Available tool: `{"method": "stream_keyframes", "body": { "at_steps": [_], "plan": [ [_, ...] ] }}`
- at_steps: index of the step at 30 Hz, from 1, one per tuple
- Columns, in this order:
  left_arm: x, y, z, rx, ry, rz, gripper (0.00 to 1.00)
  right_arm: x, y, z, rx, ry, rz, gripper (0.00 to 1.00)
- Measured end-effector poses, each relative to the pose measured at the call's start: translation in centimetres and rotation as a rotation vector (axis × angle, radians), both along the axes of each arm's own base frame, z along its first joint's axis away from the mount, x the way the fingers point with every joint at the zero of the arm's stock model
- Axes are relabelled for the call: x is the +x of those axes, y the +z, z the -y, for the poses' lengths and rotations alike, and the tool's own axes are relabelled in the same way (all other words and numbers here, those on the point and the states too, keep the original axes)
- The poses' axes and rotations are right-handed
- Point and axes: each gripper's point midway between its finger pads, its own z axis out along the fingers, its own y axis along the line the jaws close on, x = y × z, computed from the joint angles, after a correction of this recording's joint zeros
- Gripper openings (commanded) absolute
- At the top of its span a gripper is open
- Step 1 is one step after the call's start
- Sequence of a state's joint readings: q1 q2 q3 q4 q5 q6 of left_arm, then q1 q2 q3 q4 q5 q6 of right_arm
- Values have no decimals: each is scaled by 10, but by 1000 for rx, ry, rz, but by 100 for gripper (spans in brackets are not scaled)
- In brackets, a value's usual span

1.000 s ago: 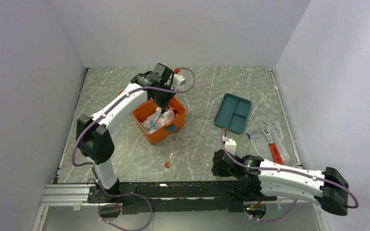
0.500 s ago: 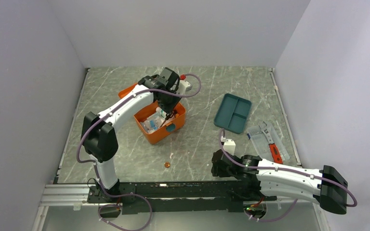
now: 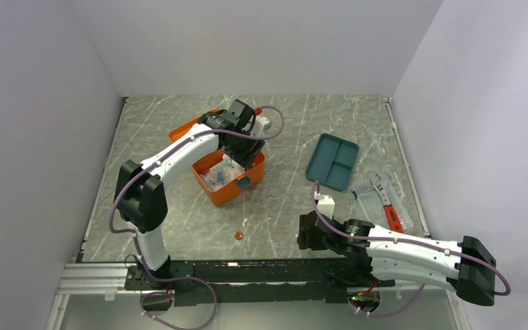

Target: Organize the medicine kit

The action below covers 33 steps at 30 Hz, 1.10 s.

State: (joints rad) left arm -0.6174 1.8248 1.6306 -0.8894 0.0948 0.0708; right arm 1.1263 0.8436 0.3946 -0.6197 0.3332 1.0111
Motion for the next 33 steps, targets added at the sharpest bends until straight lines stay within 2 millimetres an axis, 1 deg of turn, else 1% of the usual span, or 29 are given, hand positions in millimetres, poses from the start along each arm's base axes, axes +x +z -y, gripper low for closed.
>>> {"method": "stream_keyframes", "body": {
  "at_steps": [2,4,6,8,13,15,16,17,20,22,26,28,33],
  "plan": [
    [2,7,-1,-9,19,24,68,4,6,-3,8,-2,19,66],
    [3,20,-4,-23,48,59,69,10,13,-3,11,-14,47,70],
    [2,40,-6,-54,74,102,71,15,21,-3,14,-31,76,73],
    [3,62,-10,-88,100,164,77,22,33,-4,14,-47,107,76],
    [-10,121,-29,-190,163,333,84,43,74,-17,24,-63,194,75],
    [-17,137,-38,-221,184,382,87,51,86,-25,3,-45,212,74],
    [-20,143,-42,-232,192,400,92,54,91,-30,-8,-30,217,74],
    [-24,148,-47,-243,202,424,95,57,94,-36,-25,-12,220,74],
    [-34,153,-61,-246,228,464,97,61,94,-50,-64,58,213,75],
    [-40,151,-71,-236,247,481,99,59,89,-59,-74,124,201,76],
    [-54,143,-92,-210,285,507,99,55,82,-77,-65,244,185,77],
    [-61,143,-102,-210,312,526,99,53,79,-86,-62,292,179,77],
    [-80,145,-132,-227,403,591,99,49,69,-120,-62,399,159,77]
  ]
}}
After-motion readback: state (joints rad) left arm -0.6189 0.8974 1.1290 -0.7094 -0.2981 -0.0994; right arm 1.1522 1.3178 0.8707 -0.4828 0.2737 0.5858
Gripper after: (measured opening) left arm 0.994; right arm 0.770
